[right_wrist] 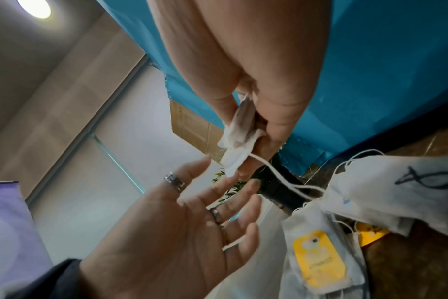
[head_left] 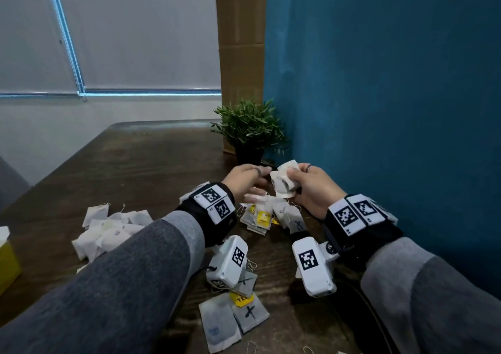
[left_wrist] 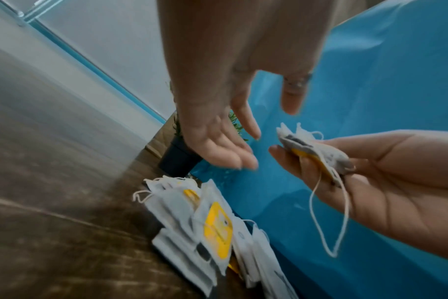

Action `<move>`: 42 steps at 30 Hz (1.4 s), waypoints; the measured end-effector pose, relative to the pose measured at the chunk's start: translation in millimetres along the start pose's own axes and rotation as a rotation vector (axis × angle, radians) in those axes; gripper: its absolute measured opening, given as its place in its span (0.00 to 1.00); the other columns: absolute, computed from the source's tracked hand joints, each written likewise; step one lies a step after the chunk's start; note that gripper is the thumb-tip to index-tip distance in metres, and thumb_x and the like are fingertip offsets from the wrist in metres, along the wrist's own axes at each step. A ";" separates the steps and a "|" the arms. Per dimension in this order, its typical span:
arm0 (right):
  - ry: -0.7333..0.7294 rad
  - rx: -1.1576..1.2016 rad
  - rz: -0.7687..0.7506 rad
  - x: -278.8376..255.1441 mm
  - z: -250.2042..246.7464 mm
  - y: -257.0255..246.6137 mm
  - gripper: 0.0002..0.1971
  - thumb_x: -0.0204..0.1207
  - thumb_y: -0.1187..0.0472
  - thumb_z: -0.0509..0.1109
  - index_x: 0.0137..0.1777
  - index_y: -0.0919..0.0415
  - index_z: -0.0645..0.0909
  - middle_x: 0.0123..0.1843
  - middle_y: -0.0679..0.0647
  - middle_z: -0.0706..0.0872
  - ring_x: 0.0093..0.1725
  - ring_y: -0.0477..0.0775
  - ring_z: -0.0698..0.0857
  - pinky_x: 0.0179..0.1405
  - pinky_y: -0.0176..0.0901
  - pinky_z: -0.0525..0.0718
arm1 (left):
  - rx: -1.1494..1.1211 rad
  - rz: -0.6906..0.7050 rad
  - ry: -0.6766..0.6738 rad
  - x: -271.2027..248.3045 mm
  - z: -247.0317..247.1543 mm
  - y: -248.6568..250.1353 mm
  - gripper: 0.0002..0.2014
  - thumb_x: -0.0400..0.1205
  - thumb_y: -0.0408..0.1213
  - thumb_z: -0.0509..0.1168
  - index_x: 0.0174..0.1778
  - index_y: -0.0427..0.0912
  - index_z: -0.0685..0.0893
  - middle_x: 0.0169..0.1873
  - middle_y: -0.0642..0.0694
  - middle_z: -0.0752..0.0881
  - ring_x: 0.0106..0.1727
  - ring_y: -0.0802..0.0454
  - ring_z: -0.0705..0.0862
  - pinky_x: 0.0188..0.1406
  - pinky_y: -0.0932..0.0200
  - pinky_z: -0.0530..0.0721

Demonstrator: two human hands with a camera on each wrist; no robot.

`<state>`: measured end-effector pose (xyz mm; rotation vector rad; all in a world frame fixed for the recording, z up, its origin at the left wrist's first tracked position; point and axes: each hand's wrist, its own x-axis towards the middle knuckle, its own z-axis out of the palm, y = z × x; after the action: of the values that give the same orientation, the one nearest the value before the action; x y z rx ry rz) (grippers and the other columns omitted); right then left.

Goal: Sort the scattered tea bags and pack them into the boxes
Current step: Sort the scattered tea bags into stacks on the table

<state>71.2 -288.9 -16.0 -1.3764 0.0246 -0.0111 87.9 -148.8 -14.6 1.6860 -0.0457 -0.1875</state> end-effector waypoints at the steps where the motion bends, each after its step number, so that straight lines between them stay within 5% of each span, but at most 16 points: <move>1: 0.015 -0.003 -0.001 0.8 -0.8 0.0 0.06 0.85 0.69 0.54 0.47 0.63 0.71 0.44 0.62 0.80 0.39 0.56 0.82 0.37 0.50 0.83 | -0.008 -0.027 -0.069 -2.7 1.1 -2.7 0.05 0.80 0.36 0.66 0.50 0.44 0.81 0.45 0.44 0.83 0.38 0.48 0.84 0.30 0.60 0.80; 4: 0.023 0.021 -0.002 -1.2 0.3 -0.1 0.07 0.86 0.67 0.52 0.48 0.60 0.70 0.43 0.60 0.80 0.38 0.56 0.82 0.33 0.48 0.82 | 0.015 0.021 -0.110 -5.1 1.4 -10.2 0.12 0.77 0.26 0.68 0.55 0.39 0.80 0.41 0.42 0.87 0.39 0.46 0.88 0.40 0.54 0.88; 7: 0.077 0.079 -0.042 -3.7 0.1 -2.1 0.08 0.85 0.68 0.51 0.47 0.59 0.70 0.42 0.60 0.81 0.37 0.56 0.82 0.35 0.51 0.81 | -0.026 0.079 -0.079 -7.5 -4.1 -10.6 0.11 0.78 0.20 0.64 0.49 0.39 0.82 0.34 0.44 0.87 0.30 0.53 0.88 0.30 0.60 0.85; 13: -0.008 0.159 0.025 -17.3 4.7 -5.1 0.06 0.85 0.69 0.52 0.57 0.63 0.69 0.47 0.63 0.82 0.42 0.59 0.85 0.30 0.48 0.89 | -0.147 0.029 -0.069 -22.9 -11.6 -4.7 0.10 0.81 0.21 0.58 0.53 0.37 0.80 0.37 0.40 0.84 0.35 0.48 0.85 0.32 0.58 0.87; 16: -0.060 0.142 0.040 -27.6 12.0 -5.6 0.07 0.85 0.70 0.52 0.59 0.66 0.68 0.48 0.64 0.82 0.42 0.58 0.85 0.28 0.46 0.89 | -0.196 -0.004 -0.056 -35.9 -12.4 -3.6 0.08 0.79 0.23 0.64 0.51 0.36 0.80 0.34 0.40 0.82 0.31 0.49 0.82 0.33 0.58 0.87; 21: -0.107 -0.075 0.006 -46.0 25.6 -7.9 0.09 0.82 0.65 0.62 0.40 0.57 0.71 0.33 0.50 0.81 0.32 0.46 0.83 0.49 0.53 0.85 | -0.059 -0.014 0.057 -55.3 -31.3 -8.8 0.10 0.80 0.27 0.65 0.36 0.43 0.75 0.35 0.45 0.82 0.38 0.50 0.81 0.39 0.52 0.84; 24: -0.170 -0.244 -0.055 -58.7 41.9 -8.3 0.11 0.79 0.64 0.67 0.36 0.53 0.73 0.21 0.42 0.80 0.18 0.37 0.76 0.32 0.37 0.73 | -0.067 0.024 0.180 -72.2 -51.9 -10.5 0.11 0.80 0.23 0.62 0.44 0.44 0.71 0.33 0.43 0.80 0.25 0.53 0.79 0.28 0.52 0.85; 27: -0.250 -0.270 -0.051 -69.6 66.8 -4.8 0.09 0.75 0.70 0.70 0.42 0.58 0.74 0.31 0.53 0.81 0.17 0.40 0.75 0.19 0.33 0.74 | -0.097 0.075 0.178 -95.5 -72.4 -7.1 0.10 0.80 0.29 0.66 0.46 0.48 0.74 0.37 0.42 0.80 0.28 0.53 0.79 0.27 0.54 0.85; 30: -0.314 -0.218 -0.018 -78.2 87.6 -0.4 0.11 0.74 0.72 0.71 0.45 0.61 0.70 0.30 0.57 0.79 0.16 0.42 0.78 0.18 0.33 0.81 | -0.254 0.052 0.051 -120.7 -90.7 -3.0 0.08 0.81 0.37 0.65 0.54 0.45 0.78 0.42 0.44 0.82 0.35 0.51 0.84 0.28 0.58 0.88; 34: -0.480 -0.186 0.062 -86.8 105.2 5.8 0.07 0.78 0.65 0.68 0.52 0.64 0.74 0.33 0.58 0.86 0.25 0.49 0.87 0.26 0.39 0.87 | 0.027 0.097 0.064 -141.7 -117.5 -11.9 0.18 0.75 0.20 0.67 0.57 0.41 0.78 0.41 0.43 0.82 0.23 0.60 0.84 0.17 0.68 0.80; 38: -0.480 -0.509 0.046 -84.4 95.4 9.6 0.09 0.81 0.56 0.64 0.55 0.60 0.76 0.45 0.54 0.83 0.35 0.52 0.84 0.27 0.39 0.84 | 0.238 0.024 0.281 -144.3 -151.9 -22.3 0.20 0.75 0.18 0.67 0.60 0.40 0.79 0.40 0.43 0.80 0.20 0.60 0.80 0.12 0.70 0.74; 40: -0.485 -0.794 0.029 -78.2 80.6 14.7 0.09 0.79 0.54 0.67 0.53 0.58 0.79 0.43 0.55 0.82 0.37 0.52 0.83 0.30 0.42 0.83 | 0.383 -0.026 0.374 -142.5 -169.5 -28.6 0.20 0.76 0.20 0.66 0.63 0.39 0.78 0.39 0.47 0.79 0.26 0.58 0.79 0.14 0.69 0.75; 42: -0.544 -1.095 0.041 -74.1 67.9 20.6 0.12 0.75 0.51 0.71 0.53 0.56 0.81 0.43 0.55 0.83 0.41 0.53 0.83 0.37 0.47 0.85 | 0.547 -0.122 0.373 -141.0 -178.6 -34.3 0.21 0.75 0.24 0.69 0.64 0.40 0.79 0.49 0.44 0.82 0.36 0.53 0.79 0.24 0.63 0.79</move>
<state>-1.4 -216.7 -22.3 -2.4265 -0.4574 0.4729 -26.9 50.6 -14.9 2.2464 0.3113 0.0598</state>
